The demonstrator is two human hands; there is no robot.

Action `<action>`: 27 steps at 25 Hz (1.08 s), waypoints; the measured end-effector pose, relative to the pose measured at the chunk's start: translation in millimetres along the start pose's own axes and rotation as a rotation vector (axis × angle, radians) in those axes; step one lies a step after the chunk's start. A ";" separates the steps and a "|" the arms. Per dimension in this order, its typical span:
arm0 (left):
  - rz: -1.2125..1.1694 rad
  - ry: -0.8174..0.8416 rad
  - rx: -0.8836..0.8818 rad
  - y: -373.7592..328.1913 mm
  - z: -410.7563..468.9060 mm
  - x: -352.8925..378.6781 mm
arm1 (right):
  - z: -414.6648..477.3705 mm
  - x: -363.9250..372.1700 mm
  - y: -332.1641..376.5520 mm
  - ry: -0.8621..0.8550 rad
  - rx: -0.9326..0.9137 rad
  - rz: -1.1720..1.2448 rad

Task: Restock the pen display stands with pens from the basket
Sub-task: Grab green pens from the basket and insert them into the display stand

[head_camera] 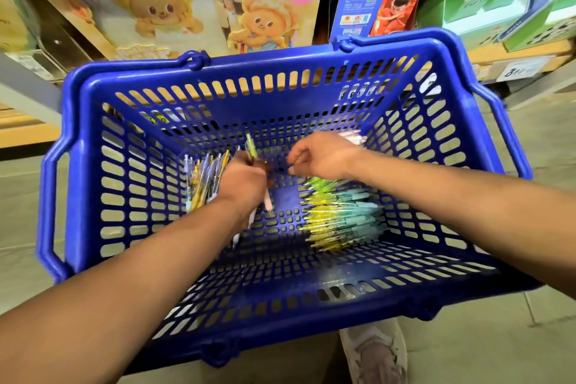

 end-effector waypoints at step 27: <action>-0.323 0.113 -0.101 -3.5 -9.7 -16.3 | -5.0 -3.3 18.0 -0.049 0.051 0.189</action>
Point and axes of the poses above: each hand's wrist, its own z-axis towards the middle knuckle, its own x-axis out of the palm, y = z × x, the point moved 1 cm from there along z, towards the middle knuckle, and after that the axes turned 8 degrees about -z, right-handed, at the moved point
